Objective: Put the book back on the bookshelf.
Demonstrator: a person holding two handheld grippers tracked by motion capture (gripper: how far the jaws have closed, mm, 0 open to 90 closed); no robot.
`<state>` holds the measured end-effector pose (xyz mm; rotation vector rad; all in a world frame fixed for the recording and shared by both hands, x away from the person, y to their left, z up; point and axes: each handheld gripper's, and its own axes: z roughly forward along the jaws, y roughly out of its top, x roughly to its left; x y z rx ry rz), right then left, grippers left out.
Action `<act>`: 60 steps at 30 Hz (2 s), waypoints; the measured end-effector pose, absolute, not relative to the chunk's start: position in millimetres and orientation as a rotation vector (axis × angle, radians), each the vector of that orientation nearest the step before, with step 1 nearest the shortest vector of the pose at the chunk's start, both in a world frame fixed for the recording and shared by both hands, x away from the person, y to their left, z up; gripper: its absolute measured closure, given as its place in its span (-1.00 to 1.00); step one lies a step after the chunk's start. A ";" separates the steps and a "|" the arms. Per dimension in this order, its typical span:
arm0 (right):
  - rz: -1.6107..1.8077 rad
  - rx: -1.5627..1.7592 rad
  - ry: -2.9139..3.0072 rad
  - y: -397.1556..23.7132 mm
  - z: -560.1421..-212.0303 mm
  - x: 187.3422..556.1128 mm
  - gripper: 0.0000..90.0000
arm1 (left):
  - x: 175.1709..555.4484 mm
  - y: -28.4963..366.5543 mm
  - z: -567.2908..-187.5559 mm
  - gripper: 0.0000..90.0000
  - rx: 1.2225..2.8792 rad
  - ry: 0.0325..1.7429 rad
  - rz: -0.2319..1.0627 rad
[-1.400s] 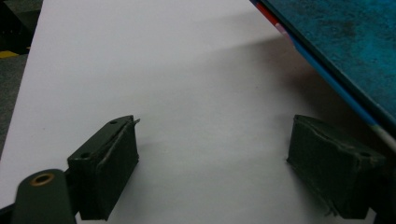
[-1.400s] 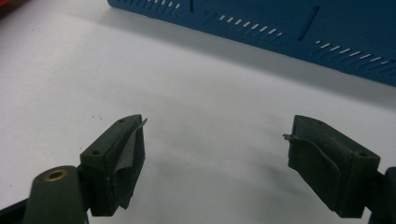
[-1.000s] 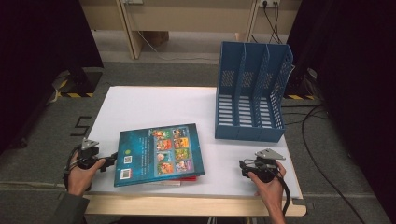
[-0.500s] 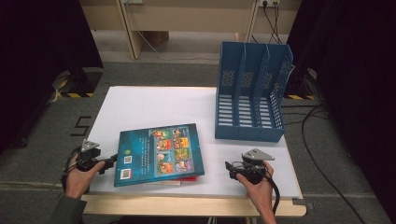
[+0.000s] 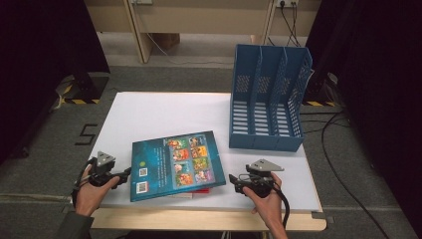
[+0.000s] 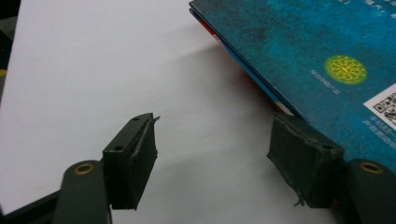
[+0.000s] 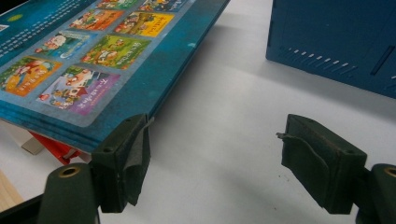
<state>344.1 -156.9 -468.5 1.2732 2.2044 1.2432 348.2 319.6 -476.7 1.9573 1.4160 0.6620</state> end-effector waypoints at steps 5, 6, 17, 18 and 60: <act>1.265 1.285 2.212 -155.9 -469.7 344.4 -0.46 | 345.8 313.1 -477.1 -0.36 1.969 1.383 0.632; 1.269 1.284 2.214 -154.8 -470.0 344.2 -0.47 | 346.5 316.5 -476.9 -0.47 1.956 1.380 0.617; 1.357 1.305 2.251 -148.4 -473.0 344.7 -0.49 | 341.8 312.6 -467.2 -0.56 1.928 1.337 0.623; 1.361 1.309 2.254 -146.9 -473.3 344.4 -0.49 | 341.8 312.6 -467.2 -0.55 1.928 1.337 0.623; 1.722 1.529 2.046 -138.4 -456.6 353.1 -0.08 | 331.5 282.3 -469.0 -0.21 1.901 1.321 0.632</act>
